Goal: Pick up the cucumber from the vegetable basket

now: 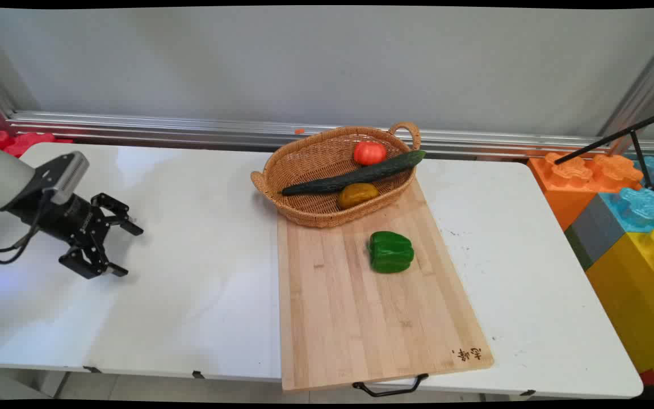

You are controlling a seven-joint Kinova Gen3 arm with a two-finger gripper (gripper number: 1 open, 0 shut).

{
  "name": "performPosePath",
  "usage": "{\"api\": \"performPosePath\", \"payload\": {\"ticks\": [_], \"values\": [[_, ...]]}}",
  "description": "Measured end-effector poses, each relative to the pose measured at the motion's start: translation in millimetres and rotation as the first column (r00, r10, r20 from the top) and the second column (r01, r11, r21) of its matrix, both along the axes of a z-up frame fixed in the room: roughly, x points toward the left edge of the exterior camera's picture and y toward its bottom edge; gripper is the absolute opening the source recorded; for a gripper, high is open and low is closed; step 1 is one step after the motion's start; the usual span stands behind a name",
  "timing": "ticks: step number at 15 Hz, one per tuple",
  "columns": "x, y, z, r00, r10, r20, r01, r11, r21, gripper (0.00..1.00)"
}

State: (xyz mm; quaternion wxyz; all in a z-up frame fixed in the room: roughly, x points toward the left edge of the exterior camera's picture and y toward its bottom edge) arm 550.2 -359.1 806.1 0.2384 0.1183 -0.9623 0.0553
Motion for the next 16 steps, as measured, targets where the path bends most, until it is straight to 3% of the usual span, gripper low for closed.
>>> {"api": "performPosePath", "payload": {"ticks": [4, 8, 16], "values": [[-7.6, -6.0, 15.8, 0.996, 0.051, -0.075, -0.051, 0.999, 0.0, 1.0], [-41.9, -26.6, 49.3, 0.971, 0.147, -0.187, -0.151, 0.989, -0.008, 1.0], [-101.1, -77.0, 100.1, 0.925, 0.214, -0.313, -0.26, 0.959, -0.113, 1.0]]}}
